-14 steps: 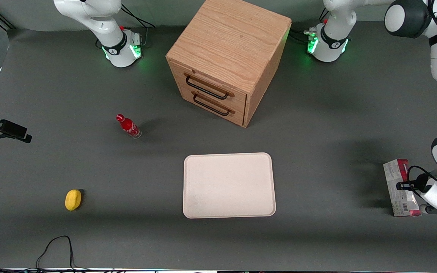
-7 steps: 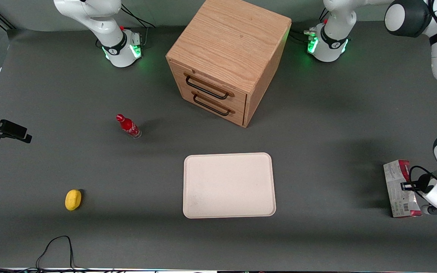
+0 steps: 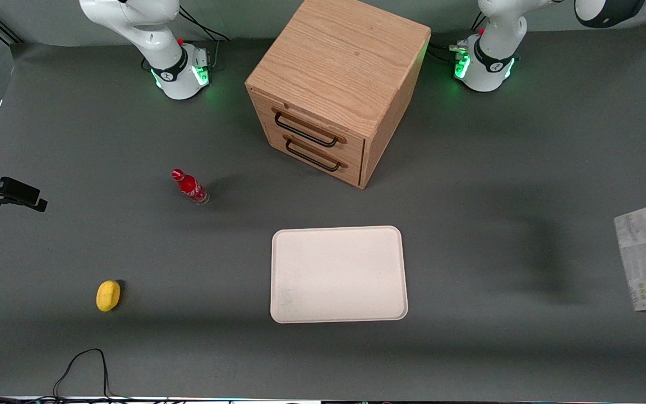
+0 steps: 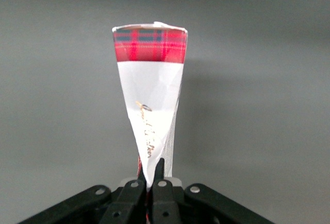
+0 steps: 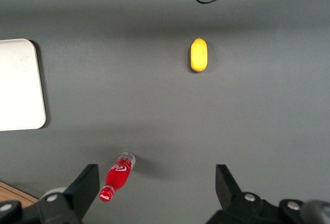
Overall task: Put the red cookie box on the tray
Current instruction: 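Lift the cookie box upright with the left gripper, then carry the cookie box over the white tray with the left gripper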
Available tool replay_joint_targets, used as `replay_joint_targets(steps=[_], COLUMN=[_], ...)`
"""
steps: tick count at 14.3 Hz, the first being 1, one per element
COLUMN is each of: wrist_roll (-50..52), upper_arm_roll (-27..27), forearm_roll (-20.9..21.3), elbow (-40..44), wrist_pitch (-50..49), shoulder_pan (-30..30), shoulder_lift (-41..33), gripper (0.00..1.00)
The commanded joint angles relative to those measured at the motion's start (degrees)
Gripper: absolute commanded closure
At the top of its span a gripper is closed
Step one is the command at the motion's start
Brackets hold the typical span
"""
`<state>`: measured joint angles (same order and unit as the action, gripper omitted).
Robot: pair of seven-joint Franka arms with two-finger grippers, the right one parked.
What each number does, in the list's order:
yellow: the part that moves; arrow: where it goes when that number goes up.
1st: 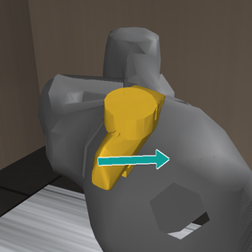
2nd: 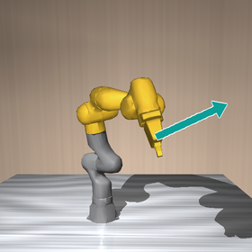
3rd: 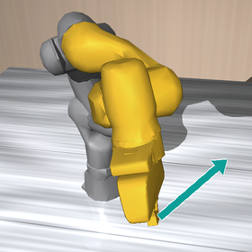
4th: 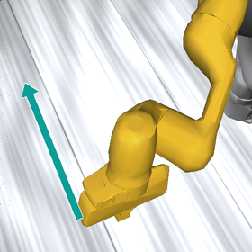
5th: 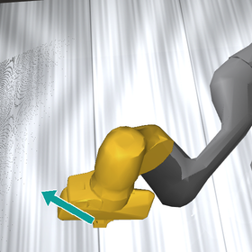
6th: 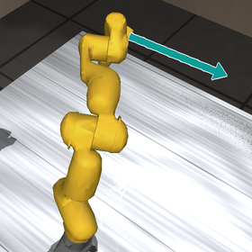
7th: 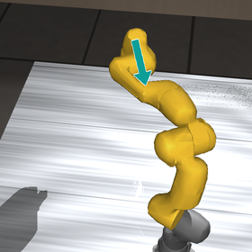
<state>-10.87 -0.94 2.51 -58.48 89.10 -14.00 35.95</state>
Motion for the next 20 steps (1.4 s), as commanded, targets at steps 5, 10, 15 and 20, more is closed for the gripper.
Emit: replay_joint_targets(steps=[5,10,15,20], wrist_roll=[-0.5,0.1,20.1,39.9], upper_arm_roll=[-0.6,-0.8,-0.9,-0.9], forearm_roll=[0.8,0.5,0.6,0.5], elbow=[5.2,5.2,5.5,6.0], wrist_pitch=[-12.5,-13.4,-10.2,-5.3], shoulder_pan=[0.7,10.7,25.1,36.9], shoulder_lift=[-8.2,-10.2,-9.6,-8.3], gripper=[1.00,1.00,1.00,1.00])
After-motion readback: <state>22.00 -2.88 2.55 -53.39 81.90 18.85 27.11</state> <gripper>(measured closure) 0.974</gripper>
